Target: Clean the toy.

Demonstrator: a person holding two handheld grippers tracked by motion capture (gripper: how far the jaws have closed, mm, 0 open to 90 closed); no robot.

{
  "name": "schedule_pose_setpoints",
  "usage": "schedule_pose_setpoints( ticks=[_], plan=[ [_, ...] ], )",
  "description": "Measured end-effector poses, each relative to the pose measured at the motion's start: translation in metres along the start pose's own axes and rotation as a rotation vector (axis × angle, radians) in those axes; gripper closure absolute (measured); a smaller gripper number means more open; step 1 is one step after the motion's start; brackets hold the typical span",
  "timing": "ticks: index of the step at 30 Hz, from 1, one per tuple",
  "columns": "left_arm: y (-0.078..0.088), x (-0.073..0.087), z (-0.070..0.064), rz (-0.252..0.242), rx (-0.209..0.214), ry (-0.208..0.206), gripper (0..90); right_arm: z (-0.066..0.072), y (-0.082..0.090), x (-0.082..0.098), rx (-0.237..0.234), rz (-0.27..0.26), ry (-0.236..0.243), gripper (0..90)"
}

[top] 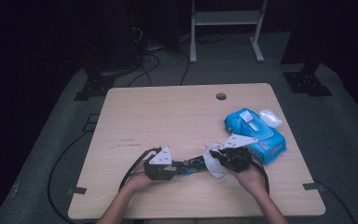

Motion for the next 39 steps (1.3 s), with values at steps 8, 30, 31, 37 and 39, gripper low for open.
schedule_pose_setpoints(
  ticks=[8,30,31,37,39],
  plan=[
    [0.000,0.000,0.000,-0.004,0.005,0.004,70.5,0.018,-0.006,-0.012,-0.010,-0.013,0.039,85.6],
    [-0.005,-0.006,-0.004,-0.033,0.025,0.015,68.5,0.016,-0.019,-0.005,-0.075,-0.001,-0.018,85.7],
    [-0.007,-0.007,-0.005,-0.035,0.025,0.014,66.8,0.018,-0.020,-0.005,-0.079,0.001,-0.020,85.7],
    [-0.017,-0.011,-0.006,-0.008,-0.042,0.023,46.9,0.026,-0.022,-0.007,-0.080,0.003,0.001,85.7],
    [-0.017,-0.012,-0.005,-0.008,-0.040,0.033,45.3,0.028,-0.023,-0.007,-0.092,0.003,0.005,85.7]
  ],
)
Point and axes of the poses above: each handheld gripper's, and its own axes: y roughly backward along the jaws, x roughly out of its underside, z roughly to its left, the point moved 1 cm from there along -y, roughly forward along the jaws, and after that the axes turned 2 degrees about -x, right-handed, at the moved point
